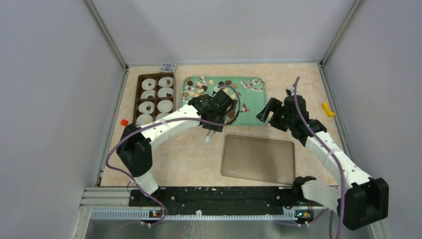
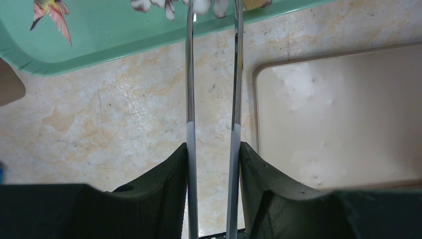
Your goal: Pack the chocolate
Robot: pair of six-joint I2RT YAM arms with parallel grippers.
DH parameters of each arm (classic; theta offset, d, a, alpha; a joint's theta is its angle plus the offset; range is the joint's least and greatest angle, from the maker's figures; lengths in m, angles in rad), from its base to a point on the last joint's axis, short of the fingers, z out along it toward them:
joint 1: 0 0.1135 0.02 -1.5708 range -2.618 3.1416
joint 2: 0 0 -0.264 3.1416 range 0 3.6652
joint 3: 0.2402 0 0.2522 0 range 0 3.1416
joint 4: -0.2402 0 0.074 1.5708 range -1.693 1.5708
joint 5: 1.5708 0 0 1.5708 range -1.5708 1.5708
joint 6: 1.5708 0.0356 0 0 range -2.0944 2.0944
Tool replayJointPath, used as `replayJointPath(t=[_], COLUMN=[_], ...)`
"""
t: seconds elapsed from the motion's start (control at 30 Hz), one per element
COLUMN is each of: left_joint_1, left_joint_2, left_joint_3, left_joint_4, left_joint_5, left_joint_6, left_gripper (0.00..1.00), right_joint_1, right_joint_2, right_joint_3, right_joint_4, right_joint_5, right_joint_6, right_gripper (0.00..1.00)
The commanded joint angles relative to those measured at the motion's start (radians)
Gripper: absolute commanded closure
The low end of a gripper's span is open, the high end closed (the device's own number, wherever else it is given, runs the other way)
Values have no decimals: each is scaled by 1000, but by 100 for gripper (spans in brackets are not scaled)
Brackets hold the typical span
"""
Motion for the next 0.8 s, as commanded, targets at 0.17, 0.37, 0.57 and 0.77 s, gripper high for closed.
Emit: replayJointPath(t=[0.17,0.37,0.57,0.77], left_joint_1=[-8,-7,-7,-7], left_joint_2=[5,32,39,30], left_joint_3=[40,50,45,46], left_joint_4=[18,20,19,9], left_joint_5=[-14,-22,-36,-34], left_joint_6=[4,-4,-5,-11], left_gripper=[56,58,57,63], right_joint_1=[-7,-6,-7,-7], right_joint_2=[-6,-7,-10,-12], right_joint_3=[30,31,27,27], right_joint_4=[19,17,15,16], right_joint_5=[-3,-2,1,0], right_joint_6=[-3,-3,-3,-4], right_gripper=[21,21,21,21])
